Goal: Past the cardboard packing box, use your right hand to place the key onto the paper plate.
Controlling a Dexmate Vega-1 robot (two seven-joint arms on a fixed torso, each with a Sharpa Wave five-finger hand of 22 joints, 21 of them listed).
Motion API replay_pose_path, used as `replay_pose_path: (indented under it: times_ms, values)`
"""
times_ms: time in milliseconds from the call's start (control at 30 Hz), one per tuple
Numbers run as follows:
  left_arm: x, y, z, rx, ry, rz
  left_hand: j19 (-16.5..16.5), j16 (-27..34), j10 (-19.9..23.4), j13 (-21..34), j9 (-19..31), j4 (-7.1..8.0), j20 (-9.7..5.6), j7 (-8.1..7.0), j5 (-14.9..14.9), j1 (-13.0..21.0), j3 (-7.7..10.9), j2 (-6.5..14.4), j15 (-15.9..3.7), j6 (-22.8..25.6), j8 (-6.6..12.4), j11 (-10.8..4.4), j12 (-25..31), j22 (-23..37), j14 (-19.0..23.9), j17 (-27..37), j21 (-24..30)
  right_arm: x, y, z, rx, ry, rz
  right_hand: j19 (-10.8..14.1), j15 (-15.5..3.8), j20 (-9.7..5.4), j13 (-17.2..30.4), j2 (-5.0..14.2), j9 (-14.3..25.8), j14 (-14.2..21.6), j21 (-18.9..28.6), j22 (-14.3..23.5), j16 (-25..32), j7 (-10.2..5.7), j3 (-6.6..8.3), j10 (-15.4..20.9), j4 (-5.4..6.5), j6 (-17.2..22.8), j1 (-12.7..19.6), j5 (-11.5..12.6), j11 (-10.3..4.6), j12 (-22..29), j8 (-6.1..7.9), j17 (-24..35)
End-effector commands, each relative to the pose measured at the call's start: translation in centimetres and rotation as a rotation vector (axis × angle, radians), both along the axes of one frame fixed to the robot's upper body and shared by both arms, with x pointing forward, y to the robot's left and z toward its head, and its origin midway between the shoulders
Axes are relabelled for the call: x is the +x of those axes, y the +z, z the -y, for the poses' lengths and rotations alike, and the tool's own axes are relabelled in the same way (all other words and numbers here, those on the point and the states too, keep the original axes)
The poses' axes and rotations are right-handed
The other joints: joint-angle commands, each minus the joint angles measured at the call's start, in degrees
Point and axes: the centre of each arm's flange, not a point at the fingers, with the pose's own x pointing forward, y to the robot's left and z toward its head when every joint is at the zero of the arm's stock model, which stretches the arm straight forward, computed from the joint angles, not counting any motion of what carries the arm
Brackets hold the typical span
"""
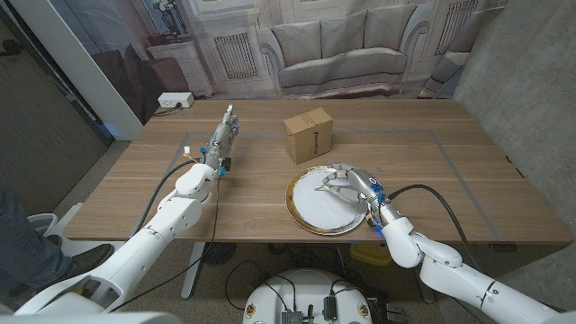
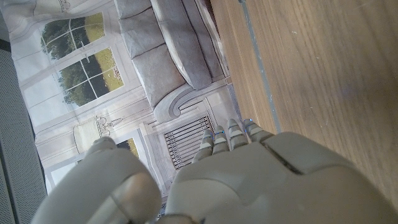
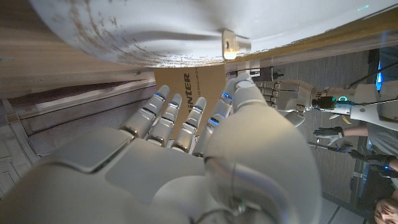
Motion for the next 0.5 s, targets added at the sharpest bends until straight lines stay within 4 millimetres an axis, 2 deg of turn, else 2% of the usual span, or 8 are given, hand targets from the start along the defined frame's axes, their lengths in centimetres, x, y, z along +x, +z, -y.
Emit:
replay_pose_path:
  times_ms: [33, 100, 300, 500]
  values:
    - [-0.15, -0.08, -0.16, 0.001, 0.001, 0.001, -0.4, 0.0, 0.2, 0.3, 0.1, 0.26, -0.21, -0.07, -0.2, 0.1, -0.48, 0.2, 0.0, 0.2, -0.2, 0.06, 0.1, 0.1, -0.3, 0.1, 0.1, 0.04, -0.1, 0.08, -0.013, -0.009, -0.011, -0.7, -3.89, -1.86, 0.3, -0.31, 0.2, -0.5, -0.1, 0.1, -0.3, 0.05, -0.52, -0.6, 0.29, -1.8, -0.8, -0.3, 0.26, -0.3, -0.87, 0.0]
    - [-0.19, -0.07, -0.19, 0.002, 0.0, 0.002, -0.4, 0.0, 0.2, 0.3, 0.1, 0.26, -0.19, -0.05, -0.2, 0.1, -0.5, 0.2, 0.01, 0.2, -0.21, 0.0, 0.1, 0.1, -0.3, 0.1, 0.1, 0.02, -0.08, 0.08, -0.014, -0.008, -0.012, -0.9, -3.64, -1.72, 0.3, -0.5, 0.3, -0.8, -0.1, 0.1, -0.3, 0.03, -0.71, -0.9, 0.41, -2.6, -1.2, -0.3, 0.52, -0.4, -1.24, 0.0]
    - [-0.35, -0.05, -0.3, 0.003, 0.002, 0.003, -0.4, 0.0, 0.2, 0.3, 0.1, 0.26, -0.2, -0.01, -0.2, 0.1, -0.56, 0.3, 0.05, 0.2, -0.2, 0.06, 0.1, 0.1, -0.3, 0.1, 0.0, -0.04, -0.02, 0.07, -0.013, -0.004, -0.011, -1.3, -3.36, -1.52, 0.4, -1.11, 0.2, -1.3, -0.1, 0.1, -0.2, 0.11, -1.42, -1.8, 0.9, -7.3, -2.6, -0.2, 1.01, -0.5, -3.53, 0.0]
    - [-0.5, 0.02, -0.46, 0.004, 0.003, 0.005, -0.4, 0.0, 0.1, 0.3, 0.1, 0.27, -0.19, -0.03, -0.2, 0.1, -0.61, 0.3, 0.03, 0.1, -0.22, 0.07, 0.1, 0.1, -0.3, 0.1, 0.1, -0.16, 0.19, 0.02, -0.006, 0.0, -0.009, -1.4, -3.28, -1.45, 0.4, -1.19, 0.3, -1.5, -0.1, 0.1, -0.2, 0.08, -1.61, -1.9, 1.11, -8.1, -3.1, -0.2, 1.09, -0.5, -3.9, 0.0]
